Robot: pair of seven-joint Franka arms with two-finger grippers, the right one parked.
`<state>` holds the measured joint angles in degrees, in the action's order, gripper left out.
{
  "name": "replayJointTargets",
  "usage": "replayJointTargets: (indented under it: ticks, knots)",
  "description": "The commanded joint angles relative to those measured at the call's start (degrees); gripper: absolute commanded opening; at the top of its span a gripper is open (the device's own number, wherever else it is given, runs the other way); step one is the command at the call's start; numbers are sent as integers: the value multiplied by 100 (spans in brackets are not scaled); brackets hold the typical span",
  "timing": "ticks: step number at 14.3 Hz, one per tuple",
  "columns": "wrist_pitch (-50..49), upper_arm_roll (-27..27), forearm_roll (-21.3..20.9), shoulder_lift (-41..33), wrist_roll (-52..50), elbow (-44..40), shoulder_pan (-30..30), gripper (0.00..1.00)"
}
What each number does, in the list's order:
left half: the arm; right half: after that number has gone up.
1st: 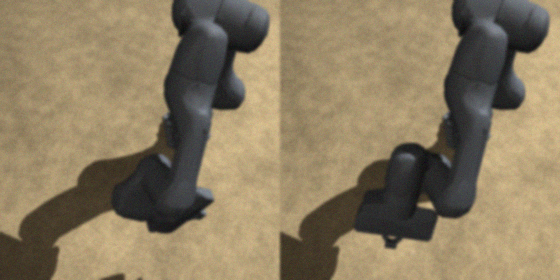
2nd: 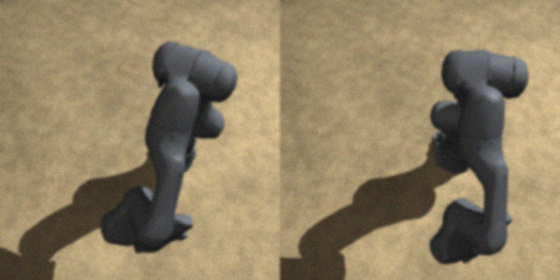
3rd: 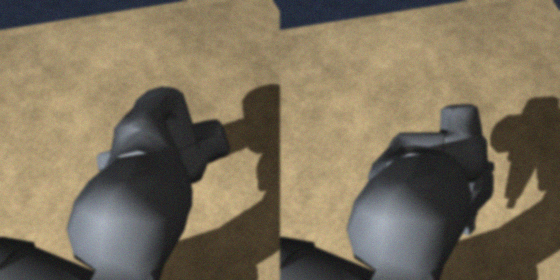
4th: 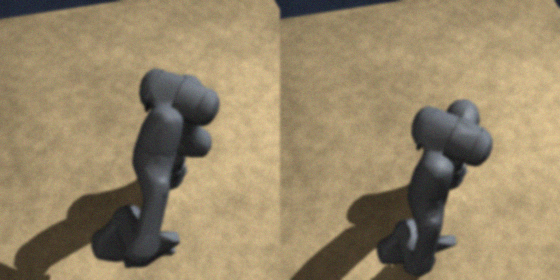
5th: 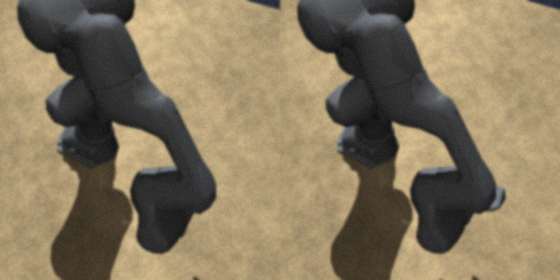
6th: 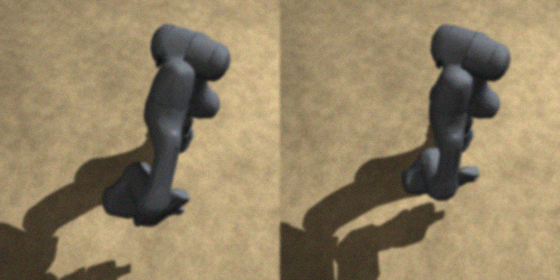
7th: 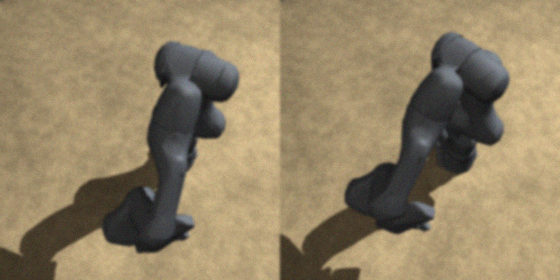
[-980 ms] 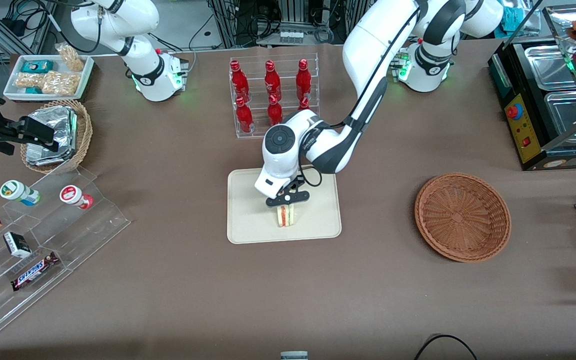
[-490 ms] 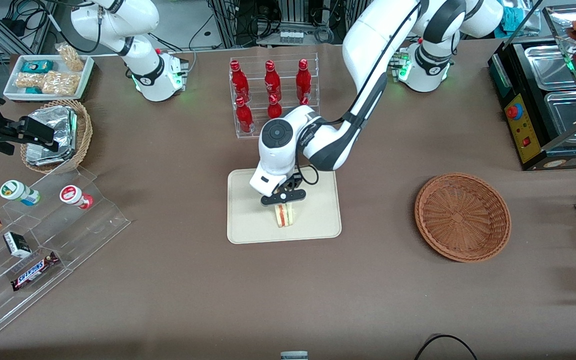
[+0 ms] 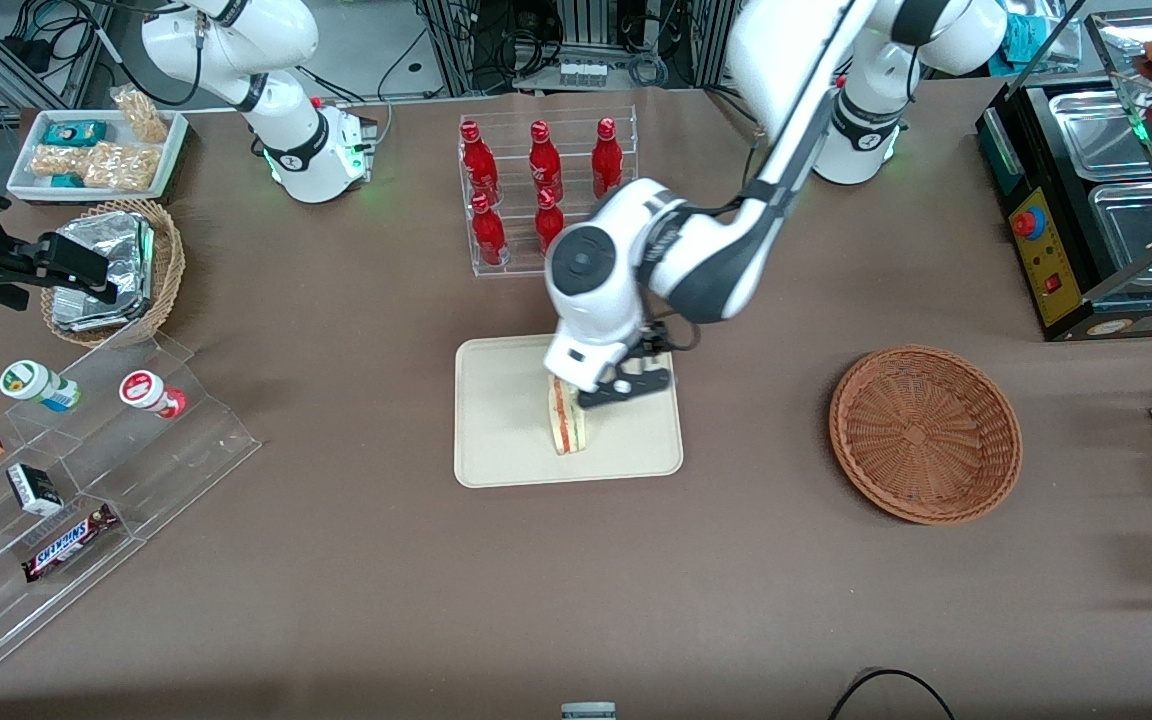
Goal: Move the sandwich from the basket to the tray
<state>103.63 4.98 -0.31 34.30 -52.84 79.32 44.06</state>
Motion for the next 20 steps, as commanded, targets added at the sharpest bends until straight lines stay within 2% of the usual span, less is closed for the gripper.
replayJointTargets:
  ticks: [1,6,12,20]
  knots:
    - [-98,-15,136,-634,745,706,-555,100]
    - [-159,-6,145,-1784,2073,1805,-1460,100]
    - [-994,3,145,-2558,3409,2060,-2278,100]
    - [-1680,-963,128,-3517,5036,2123,-4053,100]
